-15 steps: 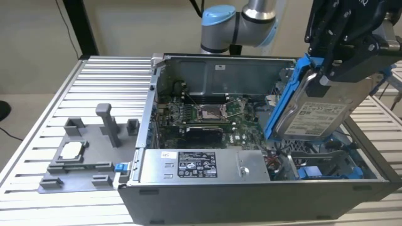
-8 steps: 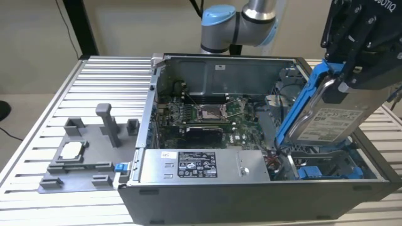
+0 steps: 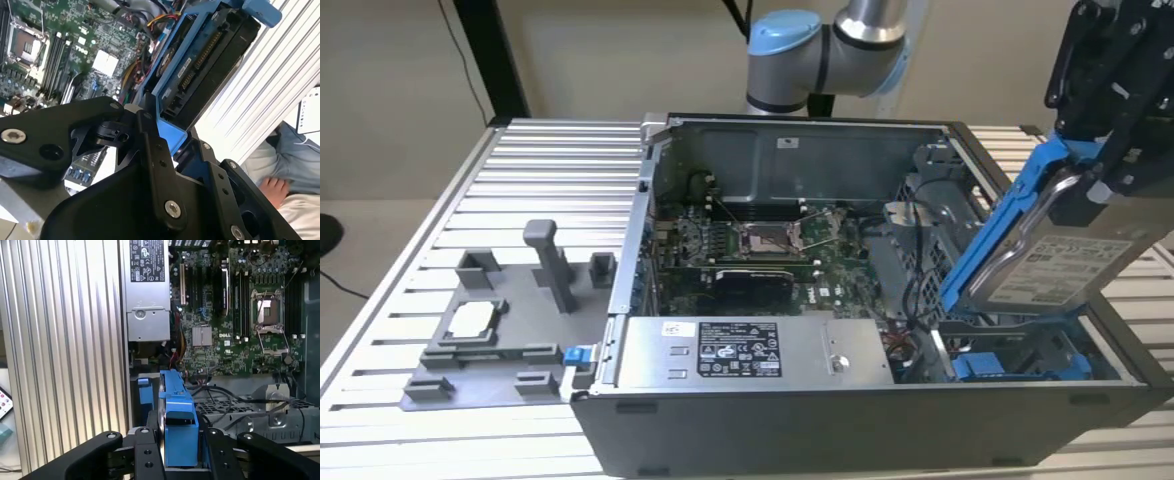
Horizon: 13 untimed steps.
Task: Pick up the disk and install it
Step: 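Pick up the disk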
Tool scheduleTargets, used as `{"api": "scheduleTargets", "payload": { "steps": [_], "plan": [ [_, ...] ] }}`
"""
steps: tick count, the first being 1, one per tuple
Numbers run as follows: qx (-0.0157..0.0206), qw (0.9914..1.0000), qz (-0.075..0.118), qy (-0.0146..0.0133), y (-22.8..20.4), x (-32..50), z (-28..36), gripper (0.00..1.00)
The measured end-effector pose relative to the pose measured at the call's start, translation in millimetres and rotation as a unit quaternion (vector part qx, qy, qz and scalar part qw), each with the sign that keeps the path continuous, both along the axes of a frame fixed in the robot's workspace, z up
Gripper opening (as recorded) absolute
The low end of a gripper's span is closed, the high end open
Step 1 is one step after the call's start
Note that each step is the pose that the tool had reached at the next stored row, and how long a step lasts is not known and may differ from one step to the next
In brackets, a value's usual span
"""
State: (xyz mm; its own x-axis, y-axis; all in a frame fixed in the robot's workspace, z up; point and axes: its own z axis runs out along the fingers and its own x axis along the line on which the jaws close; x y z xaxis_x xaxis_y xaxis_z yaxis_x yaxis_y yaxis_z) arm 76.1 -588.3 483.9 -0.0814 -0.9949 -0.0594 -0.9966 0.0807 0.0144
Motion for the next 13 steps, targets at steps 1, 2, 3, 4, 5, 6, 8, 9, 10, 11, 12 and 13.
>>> {"api": "scheduleTargets", "payload": {
  "steps": [1,2,3,4,5,6,8,9,10,11,12,13],
  "plan": [
    [0.0000,1.00000,0.000,-0.0001,-0.1,2.5,-0.2,0.00],
    [0.0000,1.00000,0.000,-0.0001,-0.6,5.6,-0.5,0.00],
    [0.0000,1.00000,0.000,-0.0001,-1.5,9.6,-0.8,0.00],
    [0.0000,1.00000,0.000,-0.0001,-2.6,14.0,-1.1,0.00],
    [0.0000,1.00000,0.000,-0.0002,-3.2,17.2,-1.3,0.00],
    [0.0001,1.00000,0.000,-0.0001,-3.2,18.6,-1.5,0.00],
    [0.0000,1.00000,0.000,-0.0001,-3.7,19.7,-1.5,0.00],
    [0.0000,1.00000,0.000,-0.0001,-4.0,19.7,-1.7,0.00],
    [0.0000,1.00000,0.000,-0.0001,-4.3,19.7,-1.9,0.00],
    [-0.0005,1.00000,0.000,-0.0001,-4.4,19.7,-2.2,0.00],
    [-0.0012,1.00000,0.000,-0.0001,-4.6,19.7,-2.3,0.00],
    [-0.0015,1.00000,0.000,-0.0001,-4.7,19.8,-2.4,0.00]
  ]
}}
